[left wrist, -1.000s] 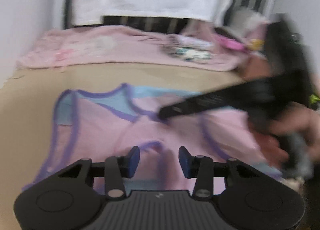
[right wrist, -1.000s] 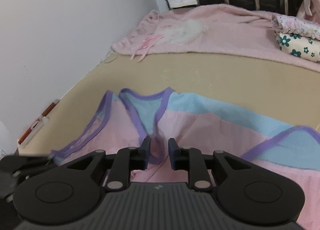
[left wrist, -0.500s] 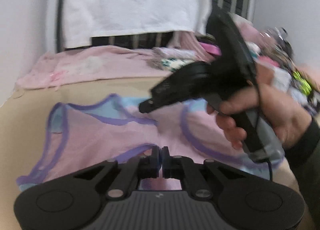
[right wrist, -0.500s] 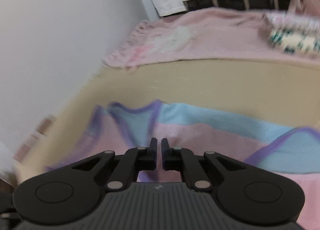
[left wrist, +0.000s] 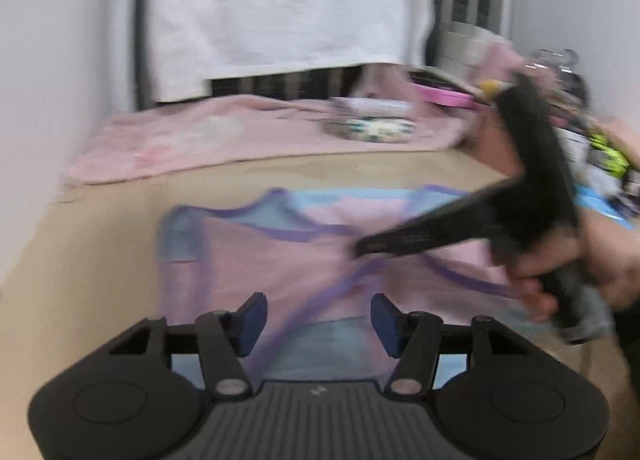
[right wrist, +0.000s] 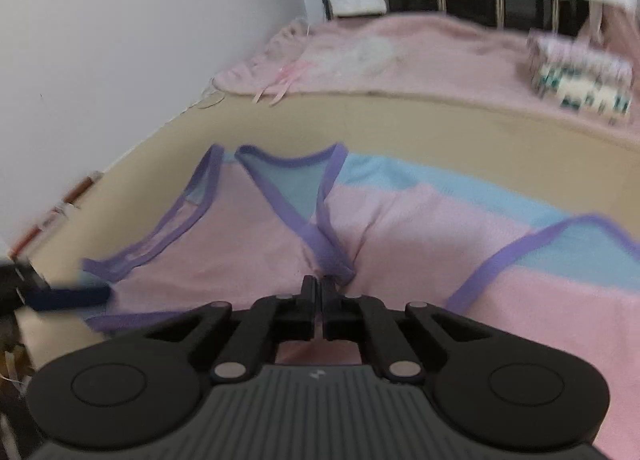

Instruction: Fold clothes

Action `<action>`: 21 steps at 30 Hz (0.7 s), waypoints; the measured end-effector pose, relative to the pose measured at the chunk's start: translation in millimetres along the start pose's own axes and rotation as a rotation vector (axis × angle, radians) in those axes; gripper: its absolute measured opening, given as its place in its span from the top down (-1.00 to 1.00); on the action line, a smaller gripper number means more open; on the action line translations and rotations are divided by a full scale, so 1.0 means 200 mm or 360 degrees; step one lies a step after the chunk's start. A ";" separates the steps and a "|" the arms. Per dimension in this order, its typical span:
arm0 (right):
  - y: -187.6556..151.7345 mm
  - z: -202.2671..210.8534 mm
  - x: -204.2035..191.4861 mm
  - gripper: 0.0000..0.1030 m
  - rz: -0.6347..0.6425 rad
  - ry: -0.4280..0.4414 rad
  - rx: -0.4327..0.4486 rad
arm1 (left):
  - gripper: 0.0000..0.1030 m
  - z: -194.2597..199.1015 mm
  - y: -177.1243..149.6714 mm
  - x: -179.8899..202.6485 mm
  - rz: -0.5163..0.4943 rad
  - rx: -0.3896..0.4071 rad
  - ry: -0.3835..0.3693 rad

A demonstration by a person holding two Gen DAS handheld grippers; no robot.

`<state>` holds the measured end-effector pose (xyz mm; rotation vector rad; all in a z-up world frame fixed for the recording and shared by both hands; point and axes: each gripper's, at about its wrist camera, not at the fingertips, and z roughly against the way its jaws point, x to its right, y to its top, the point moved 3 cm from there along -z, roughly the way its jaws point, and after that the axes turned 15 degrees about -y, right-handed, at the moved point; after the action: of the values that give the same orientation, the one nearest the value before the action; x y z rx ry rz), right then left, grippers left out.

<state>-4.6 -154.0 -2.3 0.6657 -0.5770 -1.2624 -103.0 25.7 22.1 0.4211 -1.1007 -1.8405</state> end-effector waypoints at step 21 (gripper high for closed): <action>-0.75 0.74 0.50 0.16 0.0087 -0.0167 0.0278 | 0.82 -0.01 -0.24 0.20 -0.0383 -0.0235 -0.0511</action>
<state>-188.4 -296.1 -7.2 0.7270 -0.7938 -1.2098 -147.8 0.6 -11.6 0.1795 -1.1540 -2.2429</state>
